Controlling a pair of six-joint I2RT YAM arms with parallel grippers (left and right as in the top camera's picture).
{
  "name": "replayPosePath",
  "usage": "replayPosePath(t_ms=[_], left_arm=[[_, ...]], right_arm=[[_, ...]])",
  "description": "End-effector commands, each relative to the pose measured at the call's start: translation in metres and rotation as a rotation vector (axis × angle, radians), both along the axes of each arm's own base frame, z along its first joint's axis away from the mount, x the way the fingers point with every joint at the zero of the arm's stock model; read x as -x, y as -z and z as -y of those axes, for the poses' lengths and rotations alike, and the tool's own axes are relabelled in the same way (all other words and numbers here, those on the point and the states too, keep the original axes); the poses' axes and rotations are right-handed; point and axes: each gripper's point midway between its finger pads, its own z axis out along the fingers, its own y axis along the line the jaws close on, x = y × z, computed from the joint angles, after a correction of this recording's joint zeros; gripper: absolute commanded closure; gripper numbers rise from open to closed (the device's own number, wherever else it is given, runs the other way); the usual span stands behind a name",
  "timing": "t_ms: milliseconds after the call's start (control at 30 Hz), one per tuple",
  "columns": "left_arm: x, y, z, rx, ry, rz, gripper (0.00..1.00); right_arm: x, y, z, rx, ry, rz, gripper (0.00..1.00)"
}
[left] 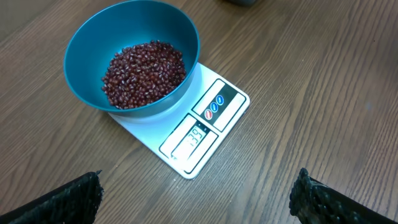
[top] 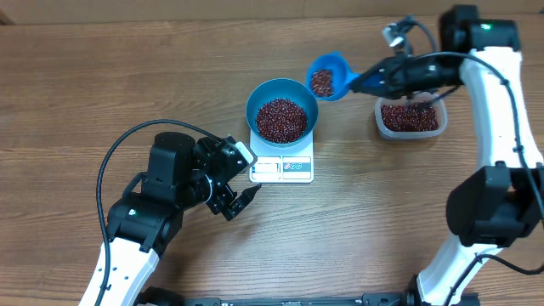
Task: Scoop item into bowl and weigh 150g on scale
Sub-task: 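Lift the filled scoop with the right gripper over the teal bowl, then tip the scoop with the right gripper to pour beans into the bowl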
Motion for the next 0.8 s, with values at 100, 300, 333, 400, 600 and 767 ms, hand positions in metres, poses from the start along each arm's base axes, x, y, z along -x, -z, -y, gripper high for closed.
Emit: replayPosePath(t_ms=[100, 300, 333, 400, 600, 767], left_arm=[[0.0, 0.001, 0.0, 0.013, 0.001, -0.009, 0.0], [0.0, 0.001, 0.0, 0.013, 0.001, -0.009, 0.0], [0.0, 0.001, 0.0, 0.013, 0.001, -0.009, 0.0], [0.0, 0.001, 0.0, 0.013, 0.001, -0.009, 0.0], [0.0, 0.001, 0.0, 0.013, 0.001, -0.009, 0.0], [0.0, 0.001, 0.0, 0.013, 0.001, -0.009, 0.0]], right_arm=[[0.004, 0.002, -0.029, 0.197, 0.043, -0.029, 0.96], [0.007, 0.017, -0.051, 0.322, 0.039, -0.024, 0.96], [0.008, 0.019, -0.054, 0.345, 0.04, -0.023, 0.96], [0.009, 0.025, -0.057, 0.399, 0.05, -0.022, 0.96], [0.011, 0.039, -0.07, 0.556, 0.077, 0.013, 0.96], [0.008, 0.044, -0.076, 0.652, 0.108, 0.064, 0.96]])
